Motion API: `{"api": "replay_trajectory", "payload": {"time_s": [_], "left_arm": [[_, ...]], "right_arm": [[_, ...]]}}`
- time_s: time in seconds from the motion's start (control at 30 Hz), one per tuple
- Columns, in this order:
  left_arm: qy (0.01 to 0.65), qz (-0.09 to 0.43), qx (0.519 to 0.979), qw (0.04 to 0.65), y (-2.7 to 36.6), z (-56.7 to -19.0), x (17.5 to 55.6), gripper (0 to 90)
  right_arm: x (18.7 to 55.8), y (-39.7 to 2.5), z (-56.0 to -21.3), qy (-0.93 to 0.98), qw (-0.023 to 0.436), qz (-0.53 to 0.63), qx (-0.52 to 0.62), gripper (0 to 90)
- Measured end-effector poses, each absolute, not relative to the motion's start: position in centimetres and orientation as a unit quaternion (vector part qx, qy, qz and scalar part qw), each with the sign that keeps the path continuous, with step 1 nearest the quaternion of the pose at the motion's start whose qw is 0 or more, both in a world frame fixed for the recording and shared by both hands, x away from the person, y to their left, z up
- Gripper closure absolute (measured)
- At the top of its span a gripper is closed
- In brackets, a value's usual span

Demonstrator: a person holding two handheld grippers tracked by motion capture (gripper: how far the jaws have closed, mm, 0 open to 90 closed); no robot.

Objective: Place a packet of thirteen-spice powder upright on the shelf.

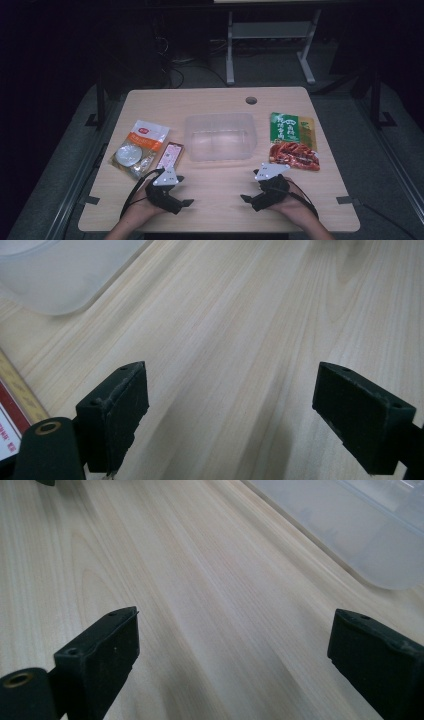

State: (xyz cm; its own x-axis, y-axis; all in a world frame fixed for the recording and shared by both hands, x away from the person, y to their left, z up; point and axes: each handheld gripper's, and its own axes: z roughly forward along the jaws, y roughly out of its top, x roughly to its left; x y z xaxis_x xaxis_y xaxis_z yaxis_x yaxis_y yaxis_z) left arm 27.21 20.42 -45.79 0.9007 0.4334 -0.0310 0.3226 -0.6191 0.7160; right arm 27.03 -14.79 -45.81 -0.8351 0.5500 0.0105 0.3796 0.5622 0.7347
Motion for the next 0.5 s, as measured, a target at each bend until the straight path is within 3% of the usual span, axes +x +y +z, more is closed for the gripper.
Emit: {"api": "replay_trajectory", "payload": {"time_s": [0.5], "left_arm": [[0.247,0.094,0.889,0.373,21.8,-44.5,27.5,14.3]], "right_arm": [[27.0,-15.1,-45.5,0.872,0.11,0.394,0.27,6.1]]}}
